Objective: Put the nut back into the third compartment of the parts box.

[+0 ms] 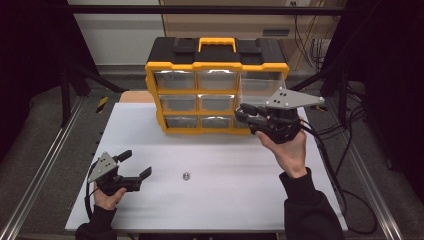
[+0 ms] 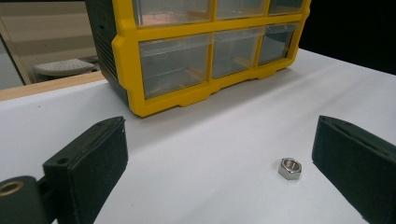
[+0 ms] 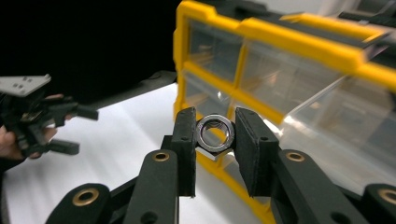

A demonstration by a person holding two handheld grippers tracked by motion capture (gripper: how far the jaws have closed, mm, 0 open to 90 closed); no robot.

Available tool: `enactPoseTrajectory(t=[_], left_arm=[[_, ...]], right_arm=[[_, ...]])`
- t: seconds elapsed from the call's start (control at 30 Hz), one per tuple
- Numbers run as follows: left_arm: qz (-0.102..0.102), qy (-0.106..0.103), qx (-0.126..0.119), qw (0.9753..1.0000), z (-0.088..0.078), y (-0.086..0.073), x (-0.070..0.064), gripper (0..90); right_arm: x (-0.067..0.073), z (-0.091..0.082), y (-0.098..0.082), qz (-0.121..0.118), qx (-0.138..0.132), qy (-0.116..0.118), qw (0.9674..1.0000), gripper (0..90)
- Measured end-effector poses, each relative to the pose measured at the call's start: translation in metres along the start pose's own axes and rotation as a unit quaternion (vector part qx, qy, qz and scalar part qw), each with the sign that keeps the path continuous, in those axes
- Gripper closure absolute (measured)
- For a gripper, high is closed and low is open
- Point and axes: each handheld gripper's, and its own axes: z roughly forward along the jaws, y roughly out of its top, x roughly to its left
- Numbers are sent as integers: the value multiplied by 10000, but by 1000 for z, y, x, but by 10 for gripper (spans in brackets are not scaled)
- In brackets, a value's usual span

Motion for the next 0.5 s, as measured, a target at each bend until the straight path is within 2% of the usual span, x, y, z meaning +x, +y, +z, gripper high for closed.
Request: enactPoseTrajectory(t=[0.23,0.5], left_arm=[[-2,-3,-2,10000,0,0,0,35],[-5,3,-4,10000,0,0,0,35]], right_arm=[[-17,-5,21,55,-32,-389,9992,702],[-37,2,27,215,72,-674,9975,702]])
